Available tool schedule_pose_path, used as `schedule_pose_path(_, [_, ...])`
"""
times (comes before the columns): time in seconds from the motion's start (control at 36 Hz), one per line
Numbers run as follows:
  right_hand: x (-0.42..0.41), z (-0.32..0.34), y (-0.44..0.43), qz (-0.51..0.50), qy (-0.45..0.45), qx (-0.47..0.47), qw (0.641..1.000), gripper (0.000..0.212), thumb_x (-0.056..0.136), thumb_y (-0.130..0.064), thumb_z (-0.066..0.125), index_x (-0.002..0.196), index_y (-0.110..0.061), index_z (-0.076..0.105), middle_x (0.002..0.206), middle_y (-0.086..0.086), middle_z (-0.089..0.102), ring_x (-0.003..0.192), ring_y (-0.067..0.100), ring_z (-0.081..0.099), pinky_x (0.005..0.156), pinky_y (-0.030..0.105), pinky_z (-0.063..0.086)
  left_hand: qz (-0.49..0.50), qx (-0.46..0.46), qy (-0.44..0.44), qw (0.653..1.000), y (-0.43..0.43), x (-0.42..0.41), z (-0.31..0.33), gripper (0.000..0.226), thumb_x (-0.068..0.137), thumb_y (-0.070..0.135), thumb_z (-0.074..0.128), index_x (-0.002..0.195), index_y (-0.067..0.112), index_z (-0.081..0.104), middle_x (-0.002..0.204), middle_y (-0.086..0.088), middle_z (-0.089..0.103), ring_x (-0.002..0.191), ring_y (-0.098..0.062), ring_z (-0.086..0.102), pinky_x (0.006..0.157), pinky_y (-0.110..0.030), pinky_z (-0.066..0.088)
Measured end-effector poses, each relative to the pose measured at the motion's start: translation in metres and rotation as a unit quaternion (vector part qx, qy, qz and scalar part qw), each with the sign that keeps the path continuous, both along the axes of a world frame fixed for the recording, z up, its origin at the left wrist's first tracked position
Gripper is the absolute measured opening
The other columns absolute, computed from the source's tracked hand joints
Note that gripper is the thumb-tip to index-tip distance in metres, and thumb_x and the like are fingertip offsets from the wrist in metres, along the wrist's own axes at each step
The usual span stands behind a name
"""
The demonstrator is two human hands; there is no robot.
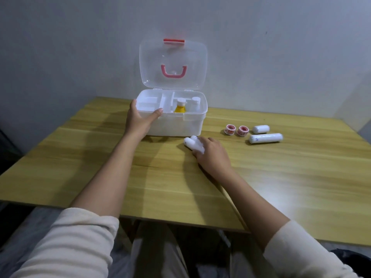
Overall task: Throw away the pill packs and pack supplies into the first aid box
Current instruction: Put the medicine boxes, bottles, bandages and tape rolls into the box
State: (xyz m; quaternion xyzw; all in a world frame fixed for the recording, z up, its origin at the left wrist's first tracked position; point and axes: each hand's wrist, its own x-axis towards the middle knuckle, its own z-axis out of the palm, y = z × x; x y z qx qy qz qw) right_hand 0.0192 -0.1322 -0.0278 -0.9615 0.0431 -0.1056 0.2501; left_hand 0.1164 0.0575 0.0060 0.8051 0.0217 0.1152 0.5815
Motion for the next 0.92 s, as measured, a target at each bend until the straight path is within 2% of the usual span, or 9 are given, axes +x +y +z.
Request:
schedule_pose_path(0.11, [0.001, 0.002, -0.03, -0.028, -0.055, 0.091, 0.994, 0.041, 0.084, -0.021, 0.058, 0.124, -0.014, 0.052, 0.118, 0.011, 0.061, 0.109, 0.032, 0.054, 0.086, 0.039, 0.044, 0.01, -0.014, -0.006, 1.0, -0.001, -0.001, -0.001, 0.094, 0.074, 0.044, 0.072, 0.147, 0.02, 0.017, 0.153, -0.002, 0.026, 0.14, -0.02, 0.027, 0.108, -0.032, 0.03])
schedule_pose_path(0.17, [0.004, 0.007, -0.042, -0.056, -0.1, 0.161, 0.98, 0.036, 0.084, -0.02, 0.06, 0.118, -0.013, 0.054, 0.112, 0.01, 0.062, 0.103, 0.029, 0.055, 0.08, 0.035, 0.043, 0.015, -0.021, -0.011, 1.0, -0.002, -0.001, -0.002, 0.093, 0.073, 0.044, 0.073, 0.146, 0.02, 0.019, 0.152, -0.002, 0.029, 0.139, -0.02, 0.029, 0.107, -0.031, 0.031])
schedule_pose_path(0.22, [0.009, 0.018, -0.05, -0.078, -0.14, 0.245, 0.956, 0.037, 0.084, -0.024, 0.061, 0.119, -0.015, 0.053, 0.109, 0.006, 0.061, 0.098, 0.023, 0.054, 0.082, 0.034, 0.044, 0.022, -0.022, -0.016, 0.999, -0.003, -0.002, -0.002, 0.091, 0.073, 0.043, 0.073, 0.145, 0.021, 0.021, 0.15, -0.002, 0.031, 0.137, -0.019, 0.031, 0.101, -0.027, 0.032])
schedule_pose_path(0.31, [0.021, 0.043, -0.054, -0.063, -0.191, 0.342, 0.918, 0.041, 0.08, -0.034, 0.06, 0.118, -0.024, 0.05, 0.103, -0.007, 0.057, 0.097, 0.023, 0.057, 0.086, 0.05, 0.05, 0.028, -0.016, -0.027, 0.999, -0.005, -0.003, -0.002, 0.086, 0.074, 0.041, 0.073, 0.143, 0.021, 0.025, 0.147, -0.002, 0.035, 0.134, -0.019, 0.035, 0.097, -0.026, 0.033])
schedule_pose_path(0.44, [0.055, 0.085, -0.046, 0.013, -0.261, 0.419, 0.87, 0.042, 0.086, -0.015, 0.061, 0.125, -0.009, 0.046, 0.109, 0.005, 0.052, 0.092, 0.013, 0.053, 0.075, 0.025, 0.049, 0.03, -0.003, -0.031, 0.999, -0.003, -0.001, -0.005, 0.086, 0.072, 0.044, 0.073, 0.142, 0.02, 0.029, 0.145, -0.003, 0.037, 0.131, -0.021, 0.038, 0.106, -0.038, 0.037])
schedule_pose_path(0.61, [0.091, 0.098, -0.033, 0.087, -0.219, 0.49, 0.839, 0.048, 0.086, -0.008, 0.061, 0.128, -0.007, 0.039, 0.111, 0.007, 0.055, 0.095, 0.016, 0.058, 0.079, 0.023, 0.052, 0.025, -0.015, -0.043, 0.999, -0.005, 0.001, -0.008, 0.086, 0.074, 0.04, 0.072, 0.143, 0.02, 0.024, 0.145, -0.003, 0.035, 0.132, -0.02, 0.036, 0.101, -0.031, 0.036])
schedule_pose_path(0.75, [0.114, 0.083, -0.034, 0.109, -0.155, 0.482, 0.855, 0.042, 0.085, -0.006, 0.062, 0.122, -0.007, 0.041, 0.114, 0.007, 0.054, 0.092, 0.013, 0.06, 0.072, 0.017, 0.055, 0.014, -0.005, -0.042, 0.999, -0.003, 0.003, -0.012, 0.09, 0.077, 0.04, 0.07, 0.146, 0.018, 0.017, 0.151, -0.002, 0.024, 0.138, -0.017, 0.026, 0.111, -0.034, 0.029])
schedule_pose_path(0.83, [0.124, 0.072, -0.04, 0.131, -0.095, 0.46, 0.873, 0.034, 0.085, -0.009, 0.063, 0.115, -0.009, 0.045, 0.115, 0.01, 0.056, 0.098, 0.018, 0.059, 0.081, 0.026, 0.054, 0.01, -0.006, -0.05, 0.999, -0.003, 0.005, -0.014, 0.09, 0.077, 0.04, 0.07, 0.146, 0.018, 0.017, 0.152, -0.002, 0.025, 0.139, -0.017, 0.026, 0.112, -0.036, 0.029])
schedule_pose_path(0.92, [0.129, 0.063, -0.045, 0.131, -0.058, 0.427, 0.893, 0.04, 0.082, -0.013, 0.067, 0.117, -0.007, 0.047, 0.122, 0.014, 0.06, 0.11, 0.024, 0.059, 0.092, 0.04, 0.051, 0.012, -0.013, -0.06, 0.998, -0.002, 0.007, -0.018, 0.088, 0.077, 0.04, 0.071, 0.144, 0.017, 0.02, 0.15, -0.003, 0.029, 0.137, -0.018, 0.029, 0.112, -0.039, 0.03])
